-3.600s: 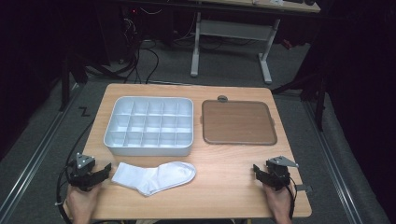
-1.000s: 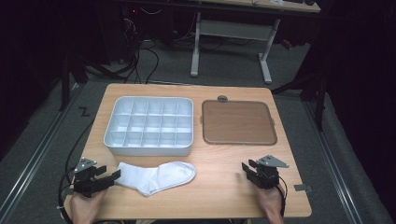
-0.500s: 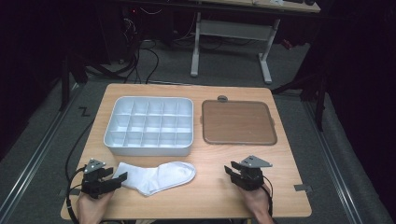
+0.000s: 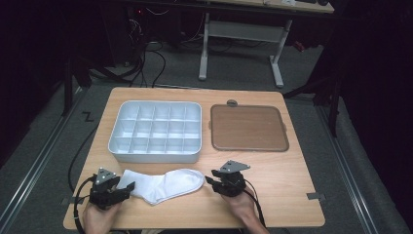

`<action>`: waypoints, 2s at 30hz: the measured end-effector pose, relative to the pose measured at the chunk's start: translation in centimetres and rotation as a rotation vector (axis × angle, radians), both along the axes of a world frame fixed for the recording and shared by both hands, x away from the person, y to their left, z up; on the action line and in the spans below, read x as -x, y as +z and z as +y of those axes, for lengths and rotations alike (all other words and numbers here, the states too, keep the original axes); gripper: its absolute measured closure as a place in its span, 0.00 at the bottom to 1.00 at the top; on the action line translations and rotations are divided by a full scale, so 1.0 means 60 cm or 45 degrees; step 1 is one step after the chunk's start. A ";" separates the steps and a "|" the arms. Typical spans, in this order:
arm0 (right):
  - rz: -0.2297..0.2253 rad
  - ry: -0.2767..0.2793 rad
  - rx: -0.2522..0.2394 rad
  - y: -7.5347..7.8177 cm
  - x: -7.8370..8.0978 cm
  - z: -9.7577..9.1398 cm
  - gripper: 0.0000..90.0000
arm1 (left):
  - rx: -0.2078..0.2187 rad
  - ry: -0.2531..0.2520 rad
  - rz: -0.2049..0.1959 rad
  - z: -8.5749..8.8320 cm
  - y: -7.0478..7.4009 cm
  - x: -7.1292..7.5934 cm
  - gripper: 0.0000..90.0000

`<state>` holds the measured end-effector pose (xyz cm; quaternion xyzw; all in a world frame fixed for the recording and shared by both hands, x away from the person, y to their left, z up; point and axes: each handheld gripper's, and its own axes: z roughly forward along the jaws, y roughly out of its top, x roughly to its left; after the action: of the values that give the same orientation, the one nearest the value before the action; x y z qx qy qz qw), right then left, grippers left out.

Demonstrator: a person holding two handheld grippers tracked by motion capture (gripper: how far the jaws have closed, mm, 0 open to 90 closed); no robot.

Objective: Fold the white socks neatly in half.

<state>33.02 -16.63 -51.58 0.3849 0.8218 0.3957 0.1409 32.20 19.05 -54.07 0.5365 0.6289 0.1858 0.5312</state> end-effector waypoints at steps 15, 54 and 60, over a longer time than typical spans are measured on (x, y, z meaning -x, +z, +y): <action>0.068 0.035 0.072 -0.021 -0.020 0.060 0.70 | -0.011 -0.034 -0.025 -0.011 -0.001 0.010 0.62; 0.038 0.059 0.081 0.009 -0.008 0.034 0.93 | 0.132 -0.152 0.021 -0.049 0.041 0.003 0.86; 0.045 0.037 0.085 0.015 -0.004 0.017 0.93 | 0.151 -0.176 0.002 -0.065 0.058 0.001 0.86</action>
<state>33.23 -15.60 -50.69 0.3750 0.8424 0.3633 0.1333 32.12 15.15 -50.62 0.5465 0.6007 0.1106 0.5729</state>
